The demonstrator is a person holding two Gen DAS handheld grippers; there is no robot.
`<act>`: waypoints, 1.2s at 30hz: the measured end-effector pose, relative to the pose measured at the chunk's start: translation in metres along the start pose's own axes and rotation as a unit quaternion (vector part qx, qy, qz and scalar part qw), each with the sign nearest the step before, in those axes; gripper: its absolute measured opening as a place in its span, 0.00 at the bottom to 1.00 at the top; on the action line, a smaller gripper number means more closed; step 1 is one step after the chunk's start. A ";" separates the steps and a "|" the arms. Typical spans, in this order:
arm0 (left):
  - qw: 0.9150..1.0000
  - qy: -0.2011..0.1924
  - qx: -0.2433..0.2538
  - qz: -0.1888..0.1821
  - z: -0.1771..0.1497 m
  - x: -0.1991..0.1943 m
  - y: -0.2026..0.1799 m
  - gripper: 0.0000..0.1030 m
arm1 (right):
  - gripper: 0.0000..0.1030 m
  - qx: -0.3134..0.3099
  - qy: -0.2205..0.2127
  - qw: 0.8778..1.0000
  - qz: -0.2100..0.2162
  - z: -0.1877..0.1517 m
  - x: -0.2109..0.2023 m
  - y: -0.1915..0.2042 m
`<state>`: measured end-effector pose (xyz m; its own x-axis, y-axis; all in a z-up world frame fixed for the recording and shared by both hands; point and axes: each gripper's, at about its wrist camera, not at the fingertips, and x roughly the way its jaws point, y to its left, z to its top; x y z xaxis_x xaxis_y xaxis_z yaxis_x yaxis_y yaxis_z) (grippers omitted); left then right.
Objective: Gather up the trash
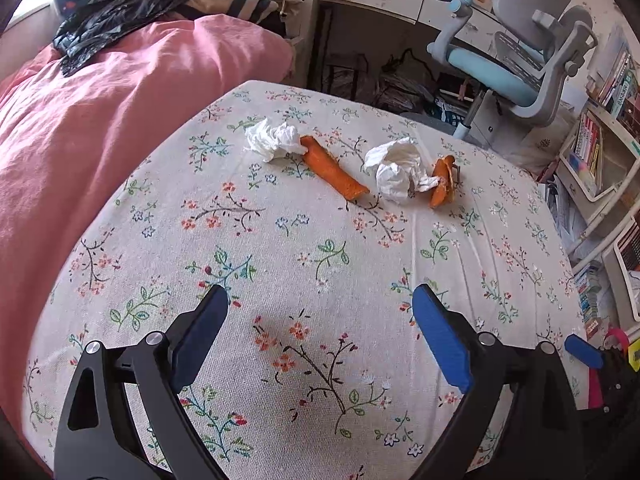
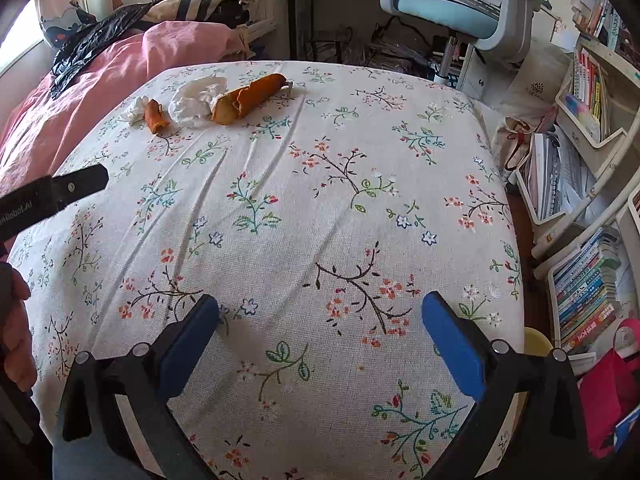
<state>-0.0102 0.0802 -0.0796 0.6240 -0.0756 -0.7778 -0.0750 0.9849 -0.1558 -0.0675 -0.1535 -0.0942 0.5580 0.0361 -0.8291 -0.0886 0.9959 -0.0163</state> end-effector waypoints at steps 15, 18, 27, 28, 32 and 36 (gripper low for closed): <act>1.000 0.009 -0.003 -0.016 -0.006 0.005 0.003 0.93 | 0.94 0.000 0.000 1.000 0.000 -0.001 0.000 0.000; 1.000 0.010 -0.002 -0.022 -0.005 0.004 0.005 0.93 | 0.94 0.000 0.000 1.000 0.000 -0.001 0.000 0.000; 1.000 0.013 -0.005 -0.022 -0.006 0.004 0.002 0.93 | 0.94 0.000 0.000 1.000 0.000 -0.001 -0.001 0.000; 1.000 0.014 -0.006 -0.024 -0.006 0.004 0.002 0.93 | 0.94 0.000 0.000 1.000 0.000 -0.001 0.000 0.000; 0.999 0.019 -0.014 -0.035 -0.005 0.003 0.002 0.93 | 0.94 0.000 0.000 1.000 0.000 -0.001 0.000 0.000; 0.999 0.022 -0.024 -0.043 -0.003 0.003 0.004 0.93 | 0.94 0.000 0.000 1.000 0.000 -0.001 0.000 0.000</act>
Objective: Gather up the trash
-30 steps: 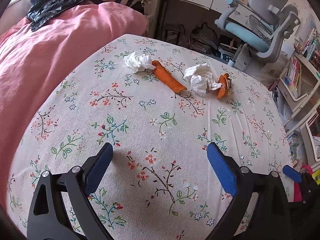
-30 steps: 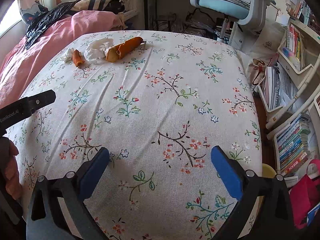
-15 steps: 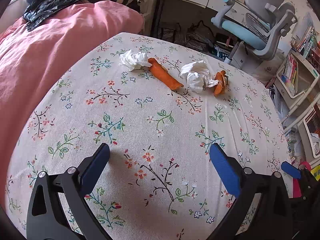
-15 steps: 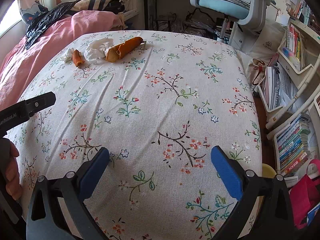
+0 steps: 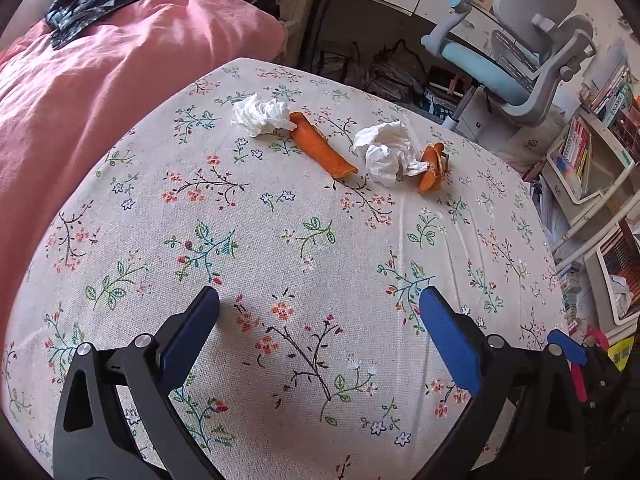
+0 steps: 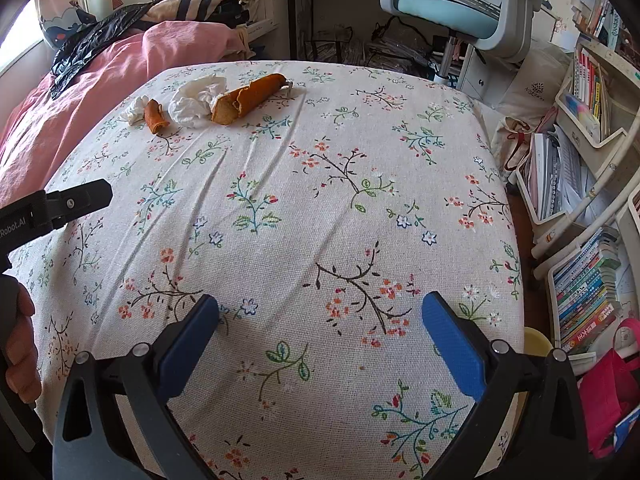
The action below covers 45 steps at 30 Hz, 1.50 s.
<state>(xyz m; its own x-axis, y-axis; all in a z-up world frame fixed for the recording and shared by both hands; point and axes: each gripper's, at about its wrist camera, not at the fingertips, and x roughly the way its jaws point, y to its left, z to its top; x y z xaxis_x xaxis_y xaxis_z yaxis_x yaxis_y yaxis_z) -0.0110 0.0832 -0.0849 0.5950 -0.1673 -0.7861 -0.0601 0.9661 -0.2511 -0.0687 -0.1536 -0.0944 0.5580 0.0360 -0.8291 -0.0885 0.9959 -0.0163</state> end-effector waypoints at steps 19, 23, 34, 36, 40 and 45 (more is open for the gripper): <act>0.999 -0.009 0.025 0.018 -0.003 0.003 -0.005 0.93 | 0.94 0.000 0.000 1.000 0.000 0.000 0.000 0.000; 0.999 -0.009 0.025 0.018 -0.002 0.003 -0.005 0.93 | 0.94 0.000 0.000 1.000 0.000 0.000 0.000 0.000; 1.000 -0.010 0.026 0.013 -0.004 0.001 -0.002 0.93 | 0.94 0.000 0.000 1.000 0.000 0.000 0.000 0.000; 1.000 -0.010 0.026 0.013 -0.004 0.001 -0.002 0.93 | 0.94 0.000 0.000 1.000 0.000 0.000 0.000 -0.001; 0.999 -0.010 0.027 0.018 -0.004 0.001 -0.003 0.93 | 0.94 0.000 0.000 1.000 0.000 0.000 0.000 -0.001; 0.999 -0.009 0.029 0.033 -0.005 0.002 -0.007 0.93 | 0.94 0.001 0.000 1.000 0.000 0.000 0.000 -0.001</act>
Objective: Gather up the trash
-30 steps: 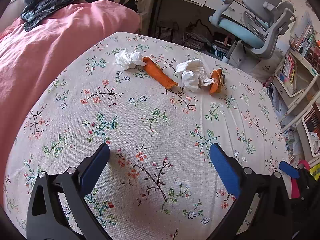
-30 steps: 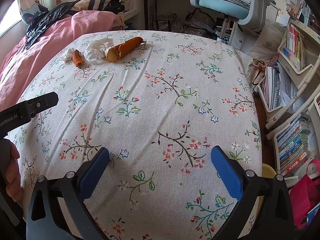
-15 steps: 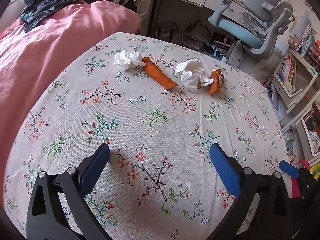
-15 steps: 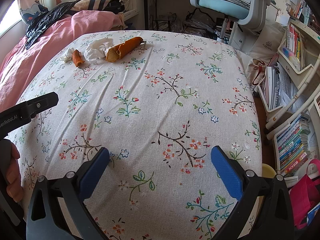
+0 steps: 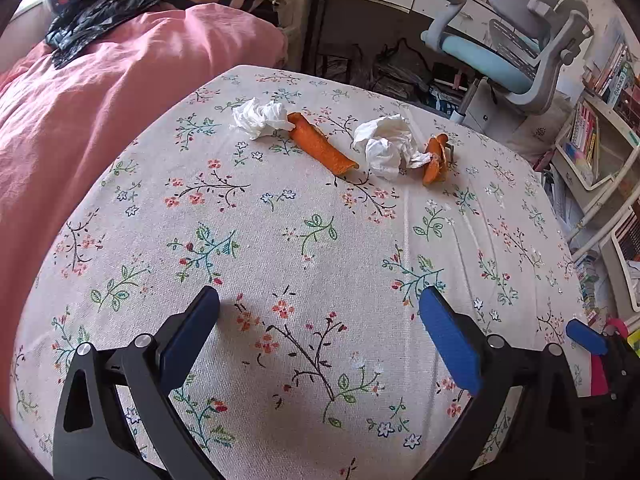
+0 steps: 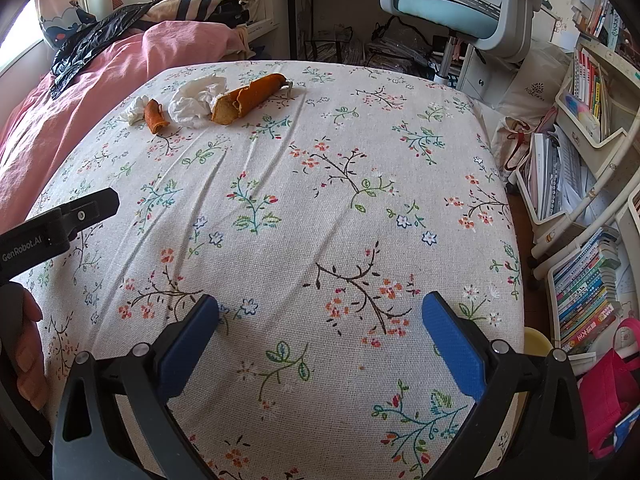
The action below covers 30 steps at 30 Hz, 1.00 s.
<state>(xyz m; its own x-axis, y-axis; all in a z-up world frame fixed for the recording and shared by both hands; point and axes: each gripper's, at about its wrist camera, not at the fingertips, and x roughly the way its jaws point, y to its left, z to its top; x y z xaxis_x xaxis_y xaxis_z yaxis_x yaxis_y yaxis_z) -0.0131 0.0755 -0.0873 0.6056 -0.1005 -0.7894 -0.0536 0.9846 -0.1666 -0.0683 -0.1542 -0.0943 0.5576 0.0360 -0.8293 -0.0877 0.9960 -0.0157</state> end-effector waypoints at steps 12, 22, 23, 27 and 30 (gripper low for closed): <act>1.000 -0.006 -0.008 0.005 0.002 0.001 -0.003 0.93 | 0.94 0.000 0.000 1.000 0.000 0.000 0.000 0.000; 0.997 -0.062 -0.050 0.003 0.028 0.001 -0.002 0.93 | 0.94 0.000 0.000 1.000 -0.001 0.000 0.000 0.000; 0.997 -0.064 -0.052 0.004 0.032 0.002 -0.001 0.93 | 0.94 -0.001 0.000 1.000 -0.001 0.000 0.000 0.000; 0.996 -0.071 -0.058 0.016 0.047 0.010 0.007 0.93 | 0.94 0.000 0.000 1.000 0.000 0.000 0.000 0.000; 0.996 -0.071 -0.058 0.021 0.059 0.018 0.012 0.93 | 0.94 -0.004 0.001 1.000 0.003 0.001 0.000 0.002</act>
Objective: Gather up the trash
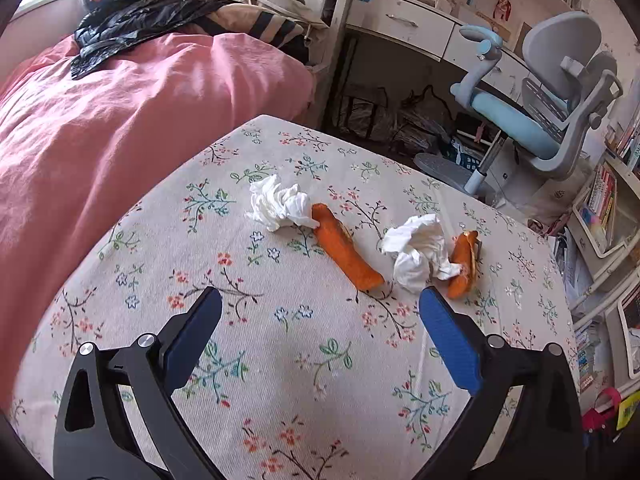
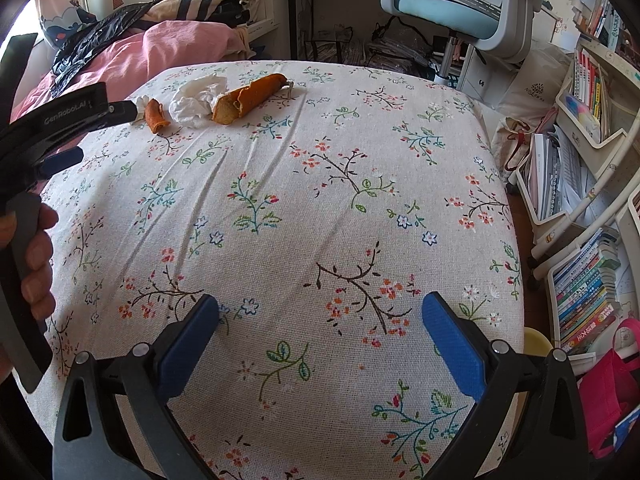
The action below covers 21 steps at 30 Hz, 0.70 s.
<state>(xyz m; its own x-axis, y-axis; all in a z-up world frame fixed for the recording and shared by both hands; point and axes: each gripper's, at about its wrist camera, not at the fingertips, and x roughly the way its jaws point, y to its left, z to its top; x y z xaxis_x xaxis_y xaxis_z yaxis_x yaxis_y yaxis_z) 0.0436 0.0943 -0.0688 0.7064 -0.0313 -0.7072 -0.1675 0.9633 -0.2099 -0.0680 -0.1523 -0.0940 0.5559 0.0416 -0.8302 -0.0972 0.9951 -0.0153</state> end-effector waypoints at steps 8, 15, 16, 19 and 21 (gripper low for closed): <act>1.000 -0.007 0.019 0.022 0.033 0.026 0.003 0.91 | 0.94 -0.072 -0.010 0.997 0.034 0.003 -0.002 0.038; 0.999 0.020 0.021 0.025 0.058 0.056 0.015 0.72 | 0.93 -0.113 -0.033 0.989 0.092 0.017 0.000 0.073; 0.999 0.027 0.017 0.024 0.060 0.060 0.018 0.70 | 0.92 -0.114 -0.034 0.988 0.097 0.022 0.004 0.077; 0.999 0.046 0.003 0.004 0.062 0.072 0.027 0.57 | 0.77 -0.117 -0.028 0.986 0.112 0.038 0.017 0.086; 0.999 0.054 0.007 0.002 0.065 0.075 0.028 0.32 | 0.71 -0.122 -0.027 0.984 0.124 0.049 0.025 0.095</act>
<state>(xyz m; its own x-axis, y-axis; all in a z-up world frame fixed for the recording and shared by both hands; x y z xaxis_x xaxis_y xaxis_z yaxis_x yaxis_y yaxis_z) 0.1366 0.1359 -0.0840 0.6277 -0.0556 -0.7765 -0.1600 0.9669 -0.1985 -0.0229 -0.0519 -0.0892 0.5334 0.2915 -0.7940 -0.4265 0.9034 0.0452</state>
